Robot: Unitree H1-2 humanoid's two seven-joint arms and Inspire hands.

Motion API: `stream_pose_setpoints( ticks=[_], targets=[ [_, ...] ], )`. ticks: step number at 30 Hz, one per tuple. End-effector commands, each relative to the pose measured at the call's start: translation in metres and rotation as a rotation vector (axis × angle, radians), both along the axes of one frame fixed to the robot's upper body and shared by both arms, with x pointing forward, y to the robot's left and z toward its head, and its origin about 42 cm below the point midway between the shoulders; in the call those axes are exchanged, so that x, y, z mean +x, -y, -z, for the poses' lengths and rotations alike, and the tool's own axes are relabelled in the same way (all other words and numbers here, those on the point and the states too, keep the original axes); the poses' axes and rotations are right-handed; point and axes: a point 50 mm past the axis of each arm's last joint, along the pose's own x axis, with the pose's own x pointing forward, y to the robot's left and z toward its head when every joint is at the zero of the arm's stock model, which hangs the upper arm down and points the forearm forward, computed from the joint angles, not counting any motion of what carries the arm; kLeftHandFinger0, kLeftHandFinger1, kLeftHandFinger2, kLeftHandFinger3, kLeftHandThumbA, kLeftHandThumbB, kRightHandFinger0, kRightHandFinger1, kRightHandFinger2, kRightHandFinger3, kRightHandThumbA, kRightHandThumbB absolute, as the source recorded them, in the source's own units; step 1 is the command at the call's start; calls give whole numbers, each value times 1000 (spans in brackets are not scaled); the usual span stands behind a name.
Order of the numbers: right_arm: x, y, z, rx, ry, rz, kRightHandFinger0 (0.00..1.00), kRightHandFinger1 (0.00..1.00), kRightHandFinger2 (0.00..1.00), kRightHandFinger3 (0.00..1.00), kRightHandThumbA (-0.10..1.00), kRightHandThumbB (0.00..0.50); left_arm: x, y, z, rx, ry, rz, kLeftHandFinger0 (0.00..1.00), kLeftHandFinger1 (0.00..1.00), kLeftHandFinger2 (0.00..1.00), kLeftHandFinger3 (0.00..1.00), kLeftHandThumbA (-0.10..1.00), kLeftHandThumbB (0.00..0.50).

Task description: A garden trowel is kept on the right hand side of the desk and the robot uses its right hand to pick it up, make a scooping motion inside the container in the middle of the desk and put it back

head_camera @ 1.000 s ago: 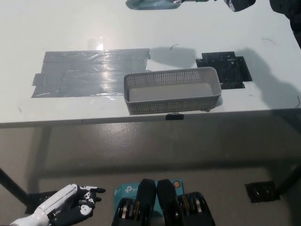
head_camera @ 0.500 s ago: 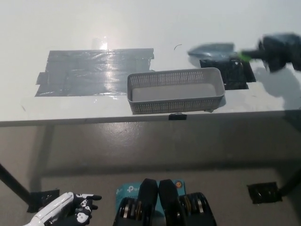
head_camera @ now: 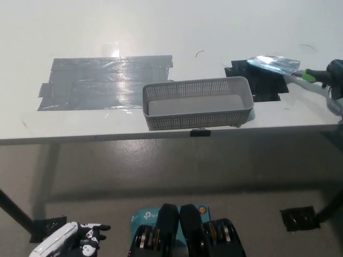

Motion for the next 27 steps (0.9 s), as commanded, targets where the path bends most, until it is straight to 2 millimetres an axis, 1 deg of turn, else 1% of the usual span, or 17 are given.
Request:
stream_pose_setpoints(
  ticks=[1, 2, 3, 4, 5, 6, 7, 8, 10, 11, 13, 14, 15, 16, 18, 20, 27],
  targets=[
    [9, -9, -24, 7, 135, -30, 209, 367, 490, 694, -61, 58, -2, -4, -10, 18, 35, -19, 789, 818, 843, 1000, 483, 0],
    [9, -14, -24, 16, 128, -50, 267, 413, 522, 721, -35, 67, -2, -4, -10, 16, 34, -18, 786, 816, 841, 1000, 486, 0],
    [8, -15, -22, 19, 126, -54, 264, 408, 516, 723, -30, 61, -3, -4, -10, 16, 33, -18, 785, 816, 841, 1000, 487, 0],
    [8, -21, -21, 34, 102, -61, 308, 417, 579, 1000, 71, 88, -3, -4, -9, 20, 32, -19, 778, 808, 837, 1000, 501, 0],
    [7, -26, -20, 41, 83, -80, 271, 375, 565, 1000, 146, 131, -3, -5, -9, 21, 32, -19, 777, 807, 834, 1000, 501, 0],
    [6, -28, -21, 42, 74, -82, 316, 420, 651, 1000, 208, 164, -2, -5, -9, 22, 34, -19, 774, 807, 835, 1000, 481, 0],
    [4, -34, -23, 29, 30, -79, 676, 911, 1000, 1000, 372, 243, -1, -5, -10, 26, 37, -15, 778, 813, 841, 1000, 483, 0],
    [3, -37, -24, 11, 7, -83, 1000, 1000, 1000, 1000, 448, 338, 0, -5, -11, 29, 40, -11, 785, 818, 845, 1000, 475, 0],
    [2, -42, -25, -6, -23, -95, 1000, 1000, 1000, 1000, 521, 429, 1, -5, -12, 33, 45, -7, 794, 823, 848, 1000, 486, 0],
    [2, -42, -25, -6, -24, -95, 1000, 1000, 1000, 1000, 522, 430, 1, -5, -12, 33, 46, -7, 795, 823, 849, 1000, 488, 0],
    [-1, -47, -28, -17, -50, -121, 1000, 1000, 1000, 1000, 576, 491, 1, -5, -13, 33, 46, -6, 792, 820, 841, 1000, 489, 0],
    [-2, -48, -28, -22, -62, -131, 1000, 1000, 1000, 1000, 610, 500, 1, -5, -13, 33, 45, -8, 785, 814, 833, 1000, 484, 0],
    [-3, -48, -28, -24, -69, -136, 1000, 1000, 1000, 1000, 615, 500, 1, -5, -12, 32, 45, -10, 783, 813, 831, 1000, 482, 0],
    [-6, -50, -28, -40, -81, -143, 1000, 1000, 1000, 1000, 656, 487, 2, -5, -13, 30, 45, -9, 801, 821, 841, 1000, 495, 0],
    [-7, -50, -28, -37, -82, -134, 1000, 1000, 1000, 1000, 666, 487, 3, -6, -13, 29, 44, -8, 804, 819, 839, 1000, 503, 0],
    [-7, -45, -21, -35, -88, -121, 1000, 1000, 1000, 1000, 697, 500, 3, -6, -14, 38, 47, -3, 811, 821, 845, 1000, 528, 0],
    [-10, -31, -15, -50, -88, -87, 1000, 1000, 1000, 1000, 708, 500, 5, -6, -15, 30, 49, -3, 804, 821, 841, 1000, 497, 0]
  ],
)
